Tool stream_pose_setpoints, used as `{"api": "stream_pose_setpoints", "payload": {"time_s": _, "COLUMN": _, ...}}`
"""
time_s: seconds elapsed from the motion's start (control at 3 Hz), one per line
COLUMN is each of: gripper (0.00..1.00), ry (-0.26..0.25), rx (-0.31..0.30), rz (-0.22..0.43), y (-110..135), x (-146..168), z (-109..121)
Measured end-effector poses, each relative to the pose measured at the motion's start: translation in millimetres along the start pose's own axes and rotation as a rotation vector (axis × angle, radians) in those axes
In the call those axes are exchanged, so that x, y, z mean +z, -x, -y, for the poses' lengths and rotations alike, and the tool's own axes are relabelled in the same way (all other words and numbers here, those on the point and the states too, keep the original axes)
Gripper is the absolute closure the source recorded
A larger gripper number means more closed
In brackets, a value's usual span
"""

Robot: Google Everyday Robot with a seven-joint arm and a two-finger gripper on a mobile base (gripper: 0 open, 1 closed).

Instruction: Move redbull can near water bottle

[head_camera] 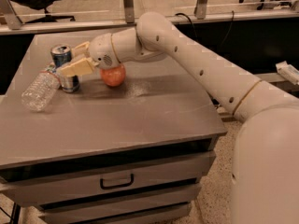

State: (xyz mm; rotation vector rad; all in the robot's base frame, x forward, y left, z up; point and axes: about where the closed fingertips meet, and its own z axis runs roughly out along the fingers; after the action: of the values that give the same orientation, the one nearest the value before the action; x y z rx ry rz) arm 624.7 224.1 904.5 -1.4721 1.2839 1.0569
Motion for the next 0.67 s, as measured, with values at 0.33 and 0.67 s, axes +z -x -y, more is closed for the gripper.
{"api": "stream_pose_setpoints", "payload": {"time_s": 0.33, "gripper": 0.0, "ry": 0.004, "rx": 0.016, "rz": -0.021, "y": -3.3, "x": -2.3, "z": 0.2}}
{"api": "stream_pose_setpoints", "payload": {"time_s": 0.67, "gripper": 0.0, "ry": 0.001, "rx": 0.022, "rz": -0.052, "y": -4.7, "x": -9.0, "z": 0.9}}
